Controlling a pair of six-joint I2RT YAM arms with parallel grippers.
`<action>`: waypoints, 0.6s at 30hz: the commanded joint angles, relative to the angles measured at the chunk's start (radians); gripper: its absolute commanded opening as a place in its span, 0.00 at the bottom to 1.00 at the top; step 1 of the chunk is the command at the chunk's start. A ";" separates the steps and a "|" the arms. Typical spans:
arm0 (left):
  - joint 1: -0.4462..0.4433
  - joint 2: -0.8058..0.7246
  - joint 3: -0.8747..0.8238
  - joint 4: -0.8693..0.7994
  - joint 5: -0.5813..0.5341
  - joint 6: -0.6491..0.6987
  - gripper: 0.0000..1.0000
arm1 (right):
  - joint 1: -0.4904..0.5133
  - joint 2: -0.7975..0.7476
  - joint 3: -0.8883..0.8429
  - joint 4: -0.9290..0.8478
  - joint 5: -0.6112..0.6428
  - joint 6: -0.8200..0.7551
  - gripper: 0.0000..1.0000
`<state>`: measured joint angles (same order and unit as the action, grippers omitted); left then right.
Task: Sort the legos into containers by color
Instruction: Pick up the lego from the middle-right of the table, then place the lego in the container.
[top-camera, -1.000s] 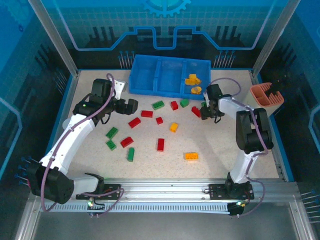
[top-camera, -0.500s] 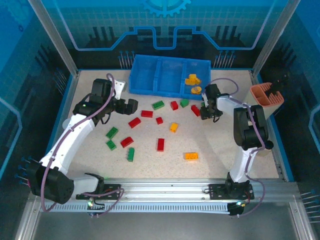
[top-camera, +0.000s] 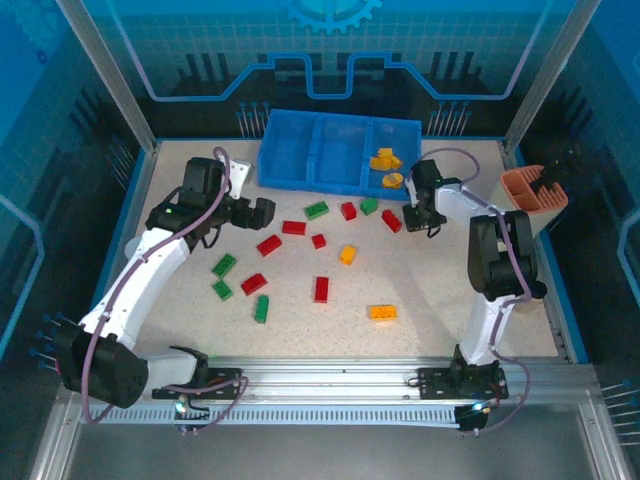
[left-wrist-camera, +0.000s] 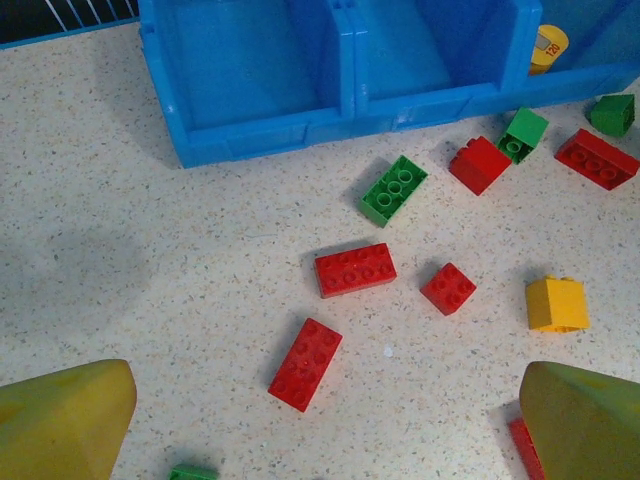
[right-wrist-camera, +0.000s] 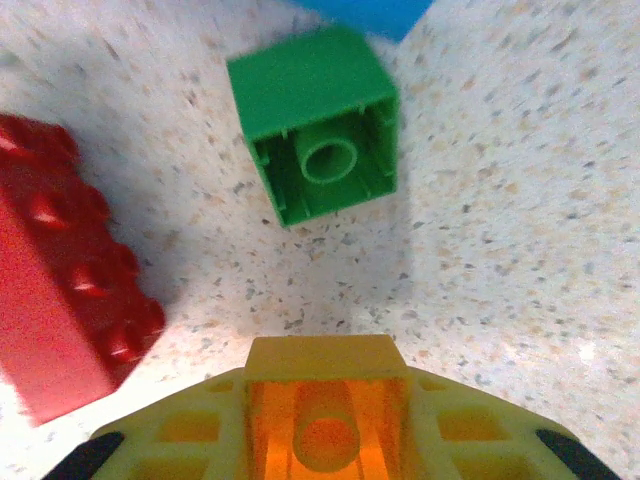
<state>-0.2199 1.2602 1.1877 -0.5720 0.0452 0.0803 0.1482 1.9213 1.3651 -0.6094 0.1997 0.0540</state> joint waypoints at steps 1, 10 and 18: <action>-0.006 0.001 0.001 -0.020 -0.013 0.019 0.99 | 0.010 -0.069 0.101 -0.023 -0.028 0.031 0.26; -0.006 0.007 0.002 -0.006 -0.033 0.002 1.00 | 0.042 0.132 0.378 0.057 0.015 0.000 0.27; -0.007 -0.054 -0.042 0.064 -0.025 0.007 0.99 | 0.046 0.354 0.657 0.022 0.002 -0.005 0.27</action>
<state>-0.2203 1.2491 1.1713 -0.5491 0.0139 0.0811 0.1829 2.2227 1.9373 -0.5598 0.2039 0.0589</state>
